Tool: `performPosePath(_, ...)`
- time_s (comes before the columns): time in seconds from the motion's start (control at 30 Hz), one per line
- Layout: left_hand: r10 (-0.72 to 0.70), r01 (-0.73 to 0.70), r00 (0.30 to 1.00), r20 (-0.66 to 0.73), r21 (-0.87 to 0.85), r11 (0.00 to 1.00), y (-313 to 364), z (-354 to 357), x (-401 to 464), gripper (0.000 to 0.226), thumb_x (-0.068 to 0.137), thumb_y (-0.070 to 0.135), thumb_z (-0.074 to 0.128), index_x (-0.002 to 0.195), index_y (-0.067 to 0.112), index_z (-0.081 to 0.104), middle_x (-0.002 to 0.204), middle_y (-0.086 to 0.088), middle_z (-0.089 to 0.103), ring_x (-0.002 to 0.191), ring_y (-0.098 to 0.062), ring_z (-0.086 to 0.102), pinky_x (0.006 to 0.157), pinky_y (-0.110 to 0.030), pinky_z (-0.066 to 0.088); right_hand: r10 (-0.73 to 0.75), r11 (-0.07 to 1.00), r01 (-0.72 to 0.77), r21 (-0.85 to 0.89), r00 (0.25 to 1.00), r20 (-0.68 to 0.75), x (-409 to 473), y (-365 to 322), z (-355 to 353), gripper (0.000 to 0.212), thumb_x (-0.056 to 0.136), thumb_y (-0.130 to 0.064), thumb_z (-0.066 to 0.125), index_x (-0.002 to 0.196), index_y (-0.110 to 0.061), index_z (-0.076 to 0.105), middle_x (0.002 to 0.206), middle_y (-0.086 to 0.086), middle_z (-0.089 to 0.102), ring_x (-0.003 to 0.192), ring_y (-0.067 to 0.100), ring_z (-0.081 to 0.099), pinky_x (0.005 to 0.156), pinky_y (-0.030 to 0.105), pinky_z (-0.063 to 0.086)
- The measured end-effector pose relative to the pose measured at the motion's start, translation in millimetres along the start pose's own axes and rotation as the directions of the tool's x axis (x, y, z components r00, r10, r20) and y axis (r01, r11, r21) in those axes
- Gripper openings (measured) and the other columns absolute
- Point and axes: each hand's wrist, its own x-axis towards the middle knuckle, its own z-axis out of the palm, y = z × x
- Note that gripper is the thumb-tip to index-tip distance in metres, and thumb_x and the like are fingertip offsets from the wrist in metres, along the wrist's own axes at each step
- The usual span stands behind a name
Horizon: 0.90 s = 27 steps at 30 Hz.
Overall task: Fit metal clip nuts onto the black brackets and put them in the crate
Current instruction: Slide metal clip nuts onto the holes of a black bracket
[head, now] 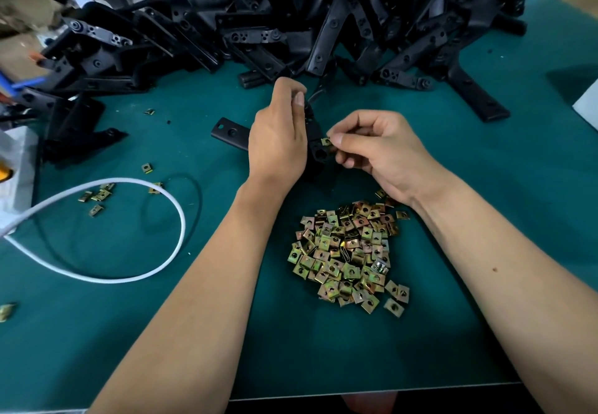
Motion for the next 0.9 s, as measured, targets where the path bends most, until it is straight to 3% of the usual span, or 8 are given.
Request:
performPosePath(0.13,0.029,-0.029,1.000,0.004,0.037,0.999,4,-1,-1,0.026,0.111,0.024,0.035,0.115,0.009,0.054,0.061,0.012,0.041,0.055,-0.015,0.041,0.056,-0.035,0.027,-0.018,0.999,0.017,-0.038,1.000,-0.025,1,1,1,0.010,0.090,0.005,0.071,0.094,-0.005,0.070,0.072,0.003,0.070,0.060,0.012,0.063,0.053,0.019,0.049)
performPosePath(0.27,0.055,-0.054,0.998,-0.011,0.091,0.994,12,-1,-3,0.028,0.111,0.025,0.032,0.116,0.008,0.055,0.059,0.010,0.041,0.055,-0.019,0.044,0.055,-0.034,0.026,-0.047,0.996,0.046,-0.075,0.999,-0.012,2,2,0,0.027,0.090,0.007,0.070,0.110,-0.008,0.060,0.071,0.002,0.066,0.059,0.015,0.063,0.052,0.021,0.046)
performPosePath(0.4,0.060,-0.058,0.998,-0.012,0.121,0.991,18,1,-3,0.029,0.110,0.025,0.031,0.117,0.008,0.054,0.060,0.008,0.042,0.058,-0.027,0.047,0.055,-0.036,0.028,-0.068,0.993,0.069,-0.091,0.998,0.015,3,2,-3,0.030,0.090,0.008,0.069,0.112,-0.008,0.058,0.071,0.002,0.062,0.057,0.015,0.060,0.051,0.021,0.043)
performPosePath(0.63,0.103,-0.099,0.994,-0.030,0.121,0.988,28,5,-6,0.029,0.109,0.021,0.034,0.119,0.007,0.057,0.067,0.004,0.049,0.061,-0.025,0.050,0.055,-0.036,0.030,-0.056,0.991,0.065,-0.119,0.996,0.070,3,0,-4,0.034,0.090,0.009,0.070,0.117,-0.004,0.054,0.070,0.001,0.061,0.056,0.015,0.059,0.051,0.022,0.043)
performPosePath(0.8,0.110,-0.107,0.994,-0.014,0.139,0.984,25,4,-4,0.028,0.109,0.024,0.033,0.116,0.008,0.056,0.067,0.006,0.048,0.061,-0.027,0.050,0.055,-0.037,0.032,-0.052,0.971,0.070,-0.227,0.995,0.085,2,-9,-11,0.037,0.091,0.000,0.073,0.122,-0.001,0.051,0.071,0.004,0.066,0.059,0.017,0.062,0.052,0.023,0.047)
performPosePath(0.9,0.091,-0.093,0.996,0.024,0.108,0.990,19,6,-4,0.032,0.111,0.029,0.032,0.116,0.009,0.056,0.063,0.007,0.046,0.059,-0.027,0.049,0.055,-0.036,0.029,-0.051,0.876,0.114,-0.468,0.988,0.146,2,-24,-36,0.027,0.091,-0.014,0.078,0.113,-0.009,0.063,0.084,0.004,0.074,0.073,0.015,0.065,0.065,0.028,0.051)
